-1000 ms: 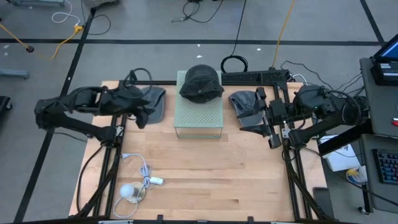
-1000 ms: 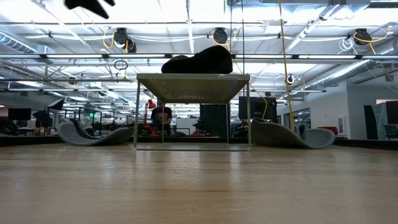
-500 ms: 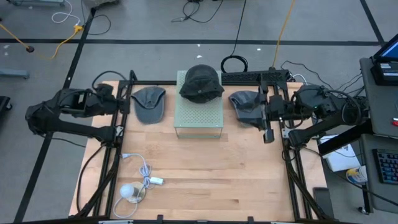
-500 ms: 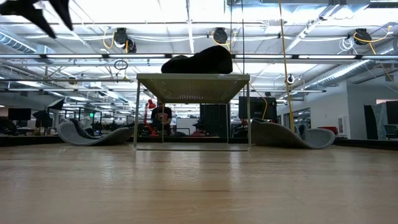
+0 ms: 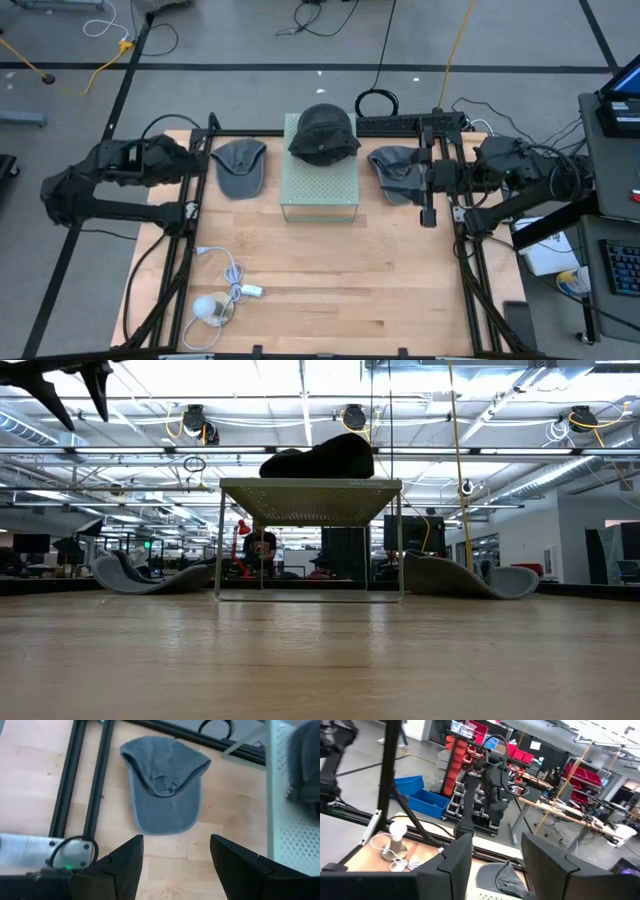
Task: Pick & Place hat
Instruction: Put the left gray cap on the shelf
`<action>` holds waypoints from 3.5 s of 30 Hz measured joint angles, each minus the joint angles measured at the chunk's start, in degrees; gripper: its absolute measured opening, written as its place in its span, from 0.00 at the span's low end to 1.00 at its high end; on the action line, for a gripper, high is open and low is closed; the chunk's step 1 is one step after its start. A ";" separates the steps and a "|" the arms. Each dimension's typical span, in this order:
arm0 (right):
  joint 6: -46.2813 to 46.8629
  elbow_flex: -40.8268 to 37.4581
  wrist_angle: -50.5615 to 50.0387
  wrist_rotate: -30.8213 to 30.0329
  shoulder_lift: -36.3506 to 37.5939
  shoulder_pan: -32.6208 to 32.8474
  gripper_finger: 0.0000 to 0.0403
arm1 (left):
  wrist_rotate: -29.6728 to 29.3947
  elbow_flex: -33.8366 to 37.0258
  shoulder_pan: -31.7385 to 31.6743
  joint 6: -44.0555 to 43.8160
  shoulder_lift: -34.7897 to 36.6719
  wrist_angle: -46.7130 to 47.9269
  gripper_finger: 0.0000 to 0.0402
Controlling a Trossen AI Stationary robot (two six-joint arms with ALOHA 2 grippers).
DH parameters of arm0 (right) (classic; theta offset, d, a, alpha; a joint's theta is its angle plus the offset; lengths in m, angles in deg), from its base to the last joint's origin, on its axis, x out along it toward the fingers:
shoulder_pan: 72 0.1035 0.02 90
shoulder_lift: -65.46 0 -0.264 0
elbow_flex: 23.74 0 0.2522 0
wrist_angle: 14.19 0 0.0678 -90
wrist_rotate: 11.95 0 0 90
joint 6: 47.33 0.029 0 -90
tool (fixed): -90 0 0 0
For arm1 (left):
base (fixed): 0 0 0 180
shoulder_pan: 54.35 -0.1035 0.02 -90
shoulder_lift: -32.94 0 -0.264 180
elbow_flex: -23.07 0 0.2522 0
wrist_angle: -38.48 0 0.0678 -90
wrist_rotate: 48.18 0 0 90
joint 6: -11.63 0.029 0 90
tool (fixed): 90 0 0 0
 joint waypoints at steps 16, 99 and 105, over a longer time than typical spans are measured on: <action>2.39 0.00 -8.40 0.24 0.00 -6.76 0.41 | 6.09 0.00 -19.37 13.83 -9.08 -0.05 0.58; 2.10 0.02 -11.01 -1.27 0.02 -6.81 0.41 | 15.79 26.62 -41.96 34.75 -24.45 -40.92 0.58; 2.41 0.02 -11.01 -1.27 0.02 -6.81 0.41 | 15.62 26.62 -41.96 35.25 -25.58 -41.11 0.58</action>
